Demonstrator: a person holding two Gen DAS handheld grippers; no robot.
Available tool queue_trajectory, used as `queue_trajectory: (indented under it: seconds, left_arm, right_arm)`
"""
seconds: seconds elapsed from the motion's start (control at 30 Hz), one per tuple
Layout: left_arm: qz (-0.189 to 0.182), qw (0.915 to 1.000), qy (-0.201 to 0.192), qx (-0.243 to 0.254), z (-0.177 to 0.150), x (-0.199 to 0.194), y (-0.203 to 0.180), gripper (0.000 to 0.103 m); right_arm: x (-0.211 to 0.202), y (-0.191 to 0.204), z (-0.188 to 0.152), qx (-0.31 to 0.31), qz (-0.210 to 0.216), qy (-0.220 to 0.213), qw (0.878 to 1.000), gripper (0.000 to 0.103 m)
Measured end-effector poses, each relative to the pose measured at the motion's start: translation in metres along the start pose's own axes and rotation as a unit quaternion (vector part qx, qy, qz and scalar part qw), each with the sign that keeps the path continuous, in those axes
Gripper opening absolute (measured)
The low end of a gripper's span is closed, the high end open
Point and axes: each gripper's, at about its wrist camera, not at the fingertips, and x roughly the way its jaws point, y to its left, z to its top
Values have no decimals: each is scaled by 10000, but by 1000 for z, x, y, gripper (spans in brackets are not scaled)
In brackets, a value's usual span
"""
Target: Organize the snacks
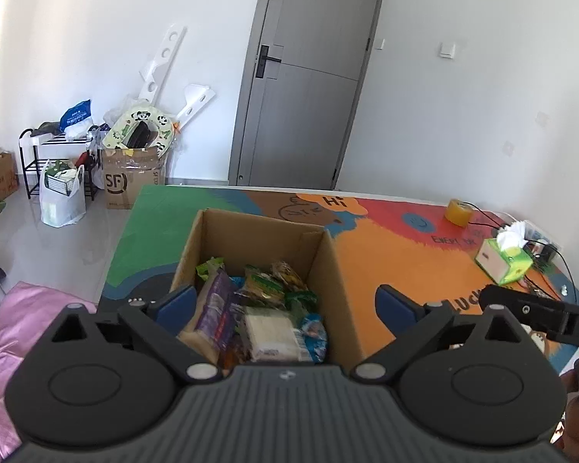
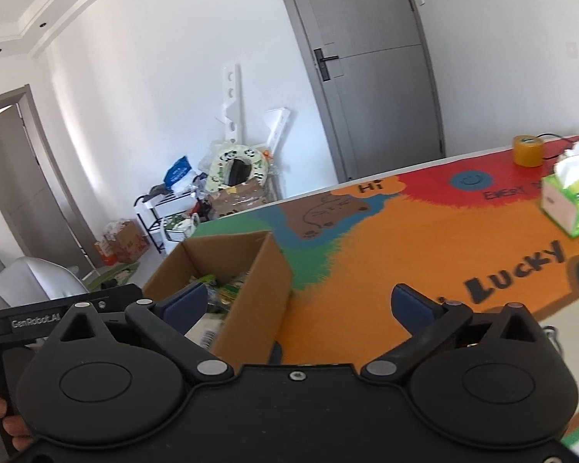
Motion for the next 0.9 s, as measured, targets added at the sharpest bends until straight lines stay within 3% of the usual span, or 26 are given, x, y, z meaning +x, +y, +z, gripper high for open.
queue_trajectory:
  seconds: [0.27, 0.67, 0.9]
  left_arm:
    - [-130, 9998, 87, -150, -6, -13, -2, 102]
    - [-191, 9998, -43, 78, -13, -44, -16, 102]
    - [-266, 9994, 124, 159, -19, -50, -20, 102]
  right_arm:
    - [-28, -12, -11, 61, -171, -136, 9997, 103]
    - [-68, -16, -23, 38, -227, -256, 9994, 103]
    - [-73, -15, -26, -23, -312, -86, 9995, 103]
